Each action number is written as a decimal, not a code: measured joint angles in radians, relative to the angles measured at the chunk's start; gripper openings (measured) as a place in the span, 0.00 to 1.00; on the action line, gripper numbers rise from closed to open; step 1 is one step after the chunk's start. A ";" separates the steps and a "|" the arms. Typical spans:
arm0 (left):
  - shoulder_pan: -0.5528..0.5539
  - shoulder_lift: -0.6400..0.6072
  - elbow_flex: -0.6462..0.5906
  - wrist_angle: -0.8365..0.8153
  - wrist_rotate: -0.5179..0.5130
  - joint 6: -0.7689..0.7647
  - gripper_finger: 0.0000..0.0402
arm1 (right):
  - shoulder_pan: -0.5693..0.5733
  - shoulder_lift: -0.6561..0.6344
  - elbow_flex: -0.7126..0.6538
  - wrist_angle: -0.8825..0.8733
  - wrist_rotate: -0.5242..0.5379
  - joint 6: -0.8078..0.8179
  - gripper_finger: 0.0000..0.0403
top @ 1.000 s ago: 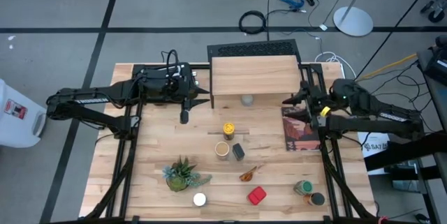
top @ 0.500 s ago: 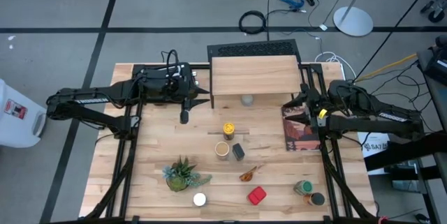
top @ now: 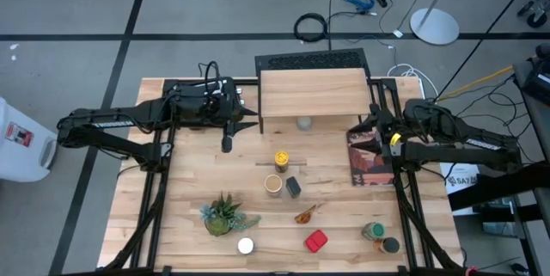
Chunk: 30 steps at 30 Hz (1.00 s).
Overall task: Shelf spices
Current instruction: Put the brown seasoning bag on the shelf
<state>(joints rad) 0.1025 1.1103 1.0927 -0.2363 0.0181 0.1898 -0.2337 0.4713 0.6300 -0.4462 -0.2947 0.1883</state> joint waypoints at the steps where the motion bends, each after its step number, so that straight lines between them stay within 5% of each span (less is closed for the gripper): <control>1: 0.000 0.000 0.000 0.000 0.000 0.000 0.32 | 0.000 0.000 0.000 -0.006 0.000 0.000 0.58; 30: 0.000 0.009 -0.001 -0.011 -0.001 0.005 0.32 | 0.000 0.001 0.000 -0.030 0.000 0.035 0.58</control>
<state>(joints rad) 0.1028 1.1190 1.0920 -0.2472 0.0170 0.1952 -0.2337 0.4721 0.6300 -0.4759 -0.2947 0.2234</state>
